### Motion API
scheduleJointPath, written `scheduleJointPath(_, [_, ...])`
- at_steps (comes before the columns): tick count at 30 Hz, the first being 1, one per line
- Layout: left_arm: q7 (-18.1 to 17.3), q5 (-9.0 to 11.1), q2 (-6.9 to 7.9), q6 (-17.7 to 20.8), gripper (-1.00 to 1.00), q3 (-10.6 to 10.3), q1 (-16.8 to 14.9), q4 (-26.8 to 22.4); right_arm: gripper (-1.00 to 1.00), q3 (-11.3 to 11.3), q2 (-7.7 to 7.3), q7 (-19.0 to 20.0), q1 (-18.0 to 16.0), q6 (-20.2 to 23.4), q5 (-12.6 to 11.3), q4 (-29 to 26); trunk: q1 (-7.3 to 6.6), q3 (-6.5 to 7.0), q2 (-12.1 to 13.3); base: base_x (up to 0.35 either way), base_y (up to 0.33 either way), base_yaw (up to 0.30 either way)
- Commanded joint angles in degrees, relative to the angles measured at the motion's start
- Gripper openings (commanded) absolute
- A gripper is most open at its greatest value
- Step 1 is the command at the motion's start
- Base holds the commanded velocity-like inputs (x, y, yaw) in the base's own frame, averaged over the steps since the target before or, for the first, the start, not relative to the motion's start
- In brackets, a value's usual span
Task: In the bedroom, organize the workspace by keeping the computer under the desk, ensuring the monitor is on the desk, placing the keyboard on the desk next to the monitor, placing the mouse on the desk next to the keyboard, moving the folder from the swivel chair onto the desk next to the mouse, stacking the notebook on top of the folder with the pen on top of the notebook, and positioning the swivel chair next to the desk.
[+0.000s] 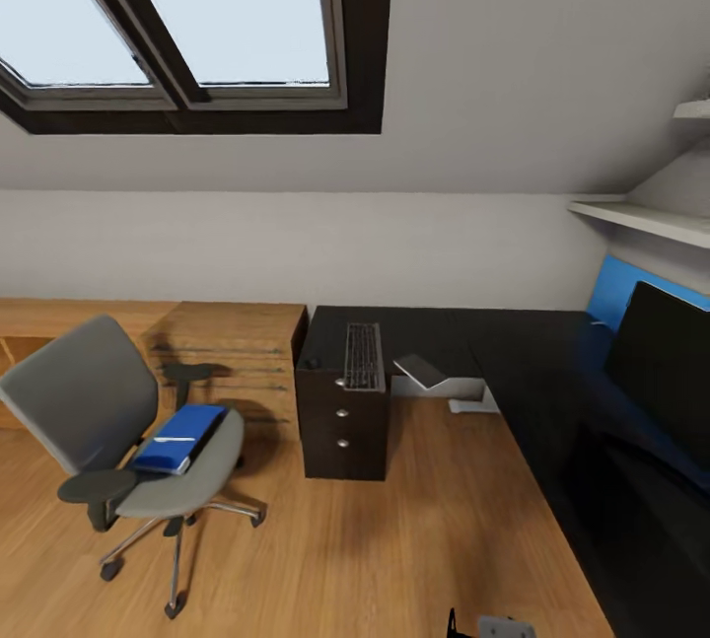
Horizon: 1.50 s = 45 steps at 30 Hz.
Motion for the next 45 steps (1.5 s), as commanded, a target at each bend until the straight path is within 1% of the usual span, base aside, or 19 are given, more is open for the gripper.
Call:
scheduleJointPath(1, [0.2,0.4,-0.01,-0.1,1.0,-0.5,0.0,0.0,1.0,0.5,0.03,-0.1,-0.1,-0.2,-0.6,0.1,0.06,-0.03,0.0,0.334,0.102,-0.255])
scheduleJointPath(7, [0.2,0.4,-0.02,-0.1,1.0,-0.5,0.0,0.0,1.0,0.5,0.03,0.0,-0.1,-0.2,-0.6,0.1,0.06,-0.03,0.0,0.334,0.028,-0.245])
scheduleJointPath(11, [0.2,0.4,-0.05,-0.1,1.0,-0.5,0.0,0.0,1.0,0.5,0.03,-0.1,-0.1,-0.2,-0.6,0.1,0.06,-0.03,0.0,0.334,0.003,-0.103])
scheduleJointPath(27, [0.2,0.4,-0.09,-0.1,1.0,-0.5,0.0,0.0,1.0,0.5,0.04,-0.1,-0.1,-0.2,-0.6,0.1,0.06,-0.03,0.0,0.334,0.055,-0.008])
scheduleJointPath(39, [0.2,0.2,-0.11,-0.2,1.0,-0.5,0.0,0.0,1.0,0.5,0.01,-0.1,-0.1,-0.2,-0.6,0.1,0.06,-0.03,0.0,0.315,0.17,0.0])
scheduleJointPath(45, [0.2,0.2,-0.11,-0.2,1.0,-0.6,0.0,-0.1,1.0,0.5,0.03,0.0,-0.1,-0.2,-0.6,0.1,0.06,-0.03,0.0,0.185,0.076,0.0])
